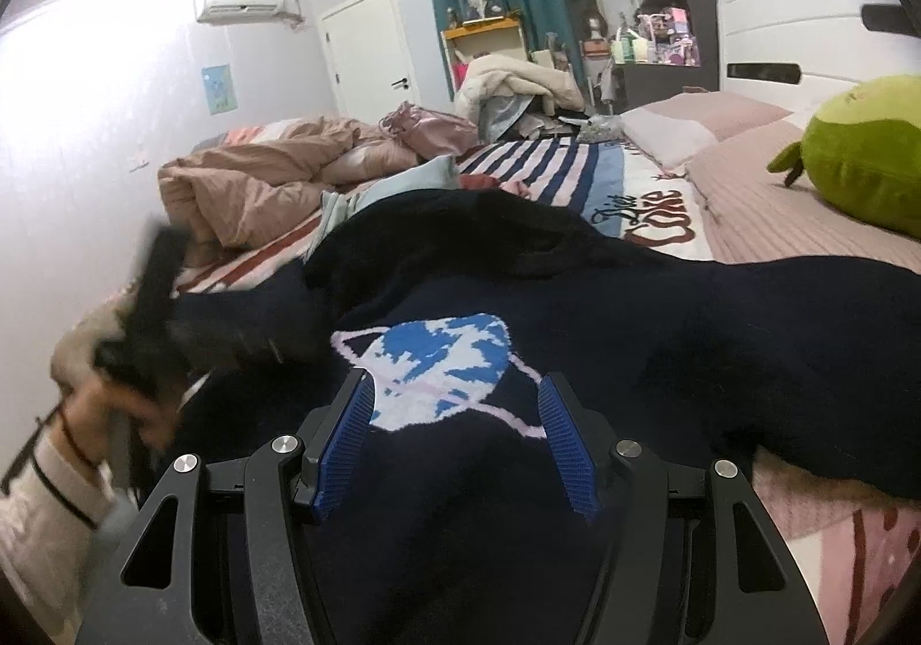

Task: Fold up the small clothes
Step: 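Lower the left gripper onto the sweater sleeve and pinch it closed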

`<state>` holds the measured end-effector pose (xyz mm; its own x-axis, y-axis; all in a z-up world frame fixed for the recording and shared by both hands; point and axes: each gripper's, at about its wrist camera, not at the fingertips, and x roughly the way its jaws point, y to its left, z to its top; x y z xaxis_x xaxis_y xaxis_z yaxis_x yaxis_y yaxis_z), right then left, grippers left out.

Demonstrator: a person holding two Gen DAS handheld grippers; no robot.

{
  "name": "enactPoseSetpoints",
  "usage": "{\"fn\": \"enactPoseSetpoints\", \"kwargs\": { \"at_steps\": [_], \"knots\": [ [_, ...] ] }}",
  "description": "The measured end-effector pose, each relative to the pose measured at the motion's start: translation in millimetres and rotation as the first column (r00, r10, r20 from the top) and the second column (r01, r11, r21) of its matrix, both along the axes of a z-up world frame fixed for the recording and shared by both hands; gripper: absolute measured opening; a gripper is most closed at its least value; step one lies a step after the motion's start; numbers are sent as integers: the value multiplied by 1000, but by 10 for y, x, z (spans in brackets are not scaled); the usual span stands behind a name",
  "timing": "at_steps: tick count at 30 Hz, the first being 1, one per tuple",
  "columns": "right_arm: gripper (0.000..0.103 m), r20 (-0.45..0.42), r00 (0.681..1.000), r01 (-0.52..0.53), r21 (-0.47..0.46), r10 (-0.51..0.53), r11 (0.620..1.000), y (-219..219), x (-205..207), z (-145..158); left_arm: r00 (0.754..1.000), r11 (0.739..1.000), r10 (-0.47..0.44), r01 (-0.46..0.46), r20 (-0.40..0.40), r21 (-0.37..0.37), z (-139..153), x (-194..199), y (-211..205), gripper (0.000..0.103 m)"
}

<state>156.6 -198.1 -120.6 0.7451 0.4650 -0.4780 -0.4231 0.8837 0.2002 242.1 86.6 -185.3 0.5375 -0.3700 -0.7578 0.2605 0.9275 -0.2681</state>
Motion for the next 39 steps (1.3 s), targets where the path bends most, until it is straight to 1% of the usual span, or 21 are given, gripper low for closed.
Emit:
{"fn": "enactPoseSetpoints", "kwargs": {
  "at_steps": [1, 3, 4, 5, 7, 9, 11, 13, 14, 16, 18, 19, 21, 23, 26, 29, 31, 33, 35, 37, 39],
  "knots": [
    [56, -3, 1000, 7, 10, -7, 1000, -40, -20, 1, 1000, 1000, 15, -15, -21, 0, -80, 12, 11, 9],
    [56, -9, 1000, 14, 20, -14, 1000, -91, -47, 7, 999, 998, 43, -44, -17, -54, -32, -25, 77, 12],
    [56, -9, 1000, 15, 21, -15, 1000, -110, -66, 13, 998, 994, 63, -65, -24, -87, 50, -73, 134, 28],
    [56, -7, 1000, 16, 19, -16, 1000, -124, -90, 28, 996, 991, 83, -84, -17, -107, 137, -136, 192, 58],
    [56, 3, 1000, 18, 15, -18, 1000, -117, -129, 65, 992, 982, 121, -114, 39, -149, 319, -352, 327, 83],
    [56, 10, 1000, 20, 20, -20, 1000, -119, -162, 91, 986, 966, 153, -134, 69, -222, 456, -580, 539, 84],
    [56, 10, 1000, 15, 26, -15, 1000, -100, -188, 115, 975, 936, 219, -198, 42, -292, 439, -697, 799, 90],
    [56, 7, 1000, 11, 18, -11, 1000, -59, -200, 127, 958, 894, 286, -272, -14, -355, 324, -716, 1070, 90],
    [56, 6, 1000, 9, 8, -9, 1000, -25, -206, 135, 944, 869, 325, -321, -54, -377, 226, -697, 1214, 90],
    [57, 8, 1000, 6, -20, -6, 1000, 52, -214, 155, 925, 829, 366, -375, -105, -414, 76, -643, 1407, 90],
    [63, 12, 1000, 7, -39, -7, 999, 110, -215, 177, 915, 803, 382, -398, -129, -443, -60, -563, 1443, 90],
    [68, 12, 1000, 11, -40, -11, 999, 130, -213, 184, 911, 792, 390, -407, -135, -455, -113, -523, 1455, 90],
    [69, 5, 1000, 14, -40, -14, 999, 161, -193, 178, 904, 790, 408, -420, -129, -447, -156, -418, 1439, 89],
    [69, -8, 1000, 9, -50, -10, 999, 220, -156, 151, 890, 794, 438, -448, -124, -411, -161, -304, 1440, 80],
    [69, -20, 1000, 0, -66, -1, 998, 299, -125, 114, 862, 766, 477, -502, -170, -401, -231, -195, 1525, 74],
    [69, -14, 1000, -16, -75, 15, 997, 325, -142, 106, 850, 750, 482, -525, -211, -401, -241, -271, 1577, 74],
    [69, -10, 1000, -12, -89, 11, 996, 314, -137, 100, 844, 742, 492, -535, -214, -405, -243, -373, 1606, 74],
    [69, -12, 1000, -4, -99, 3, 995, 305, -113, 77, 829, 728, 514, -557, -219, -401, -254, -375, 1624, 74],
    [69, -9, 1000, -1, -127, 0, 992, 343, -101, 60, 814, 718, 542, -578, -211, -387, -272, -304, 1646, 75],
    [69, -6, 1000, -14, -135, 14, 991, 397, -104, 54, 800, 720, 573, -595, -177, -358, -285, -167, 1671, 75],
    [69, -11, 1000, -29, -126, 28, 992, 421, -95, 55, 789, 728, 596, -609, -149, -315, -256, -76, 1659, 66]
  ]
}}
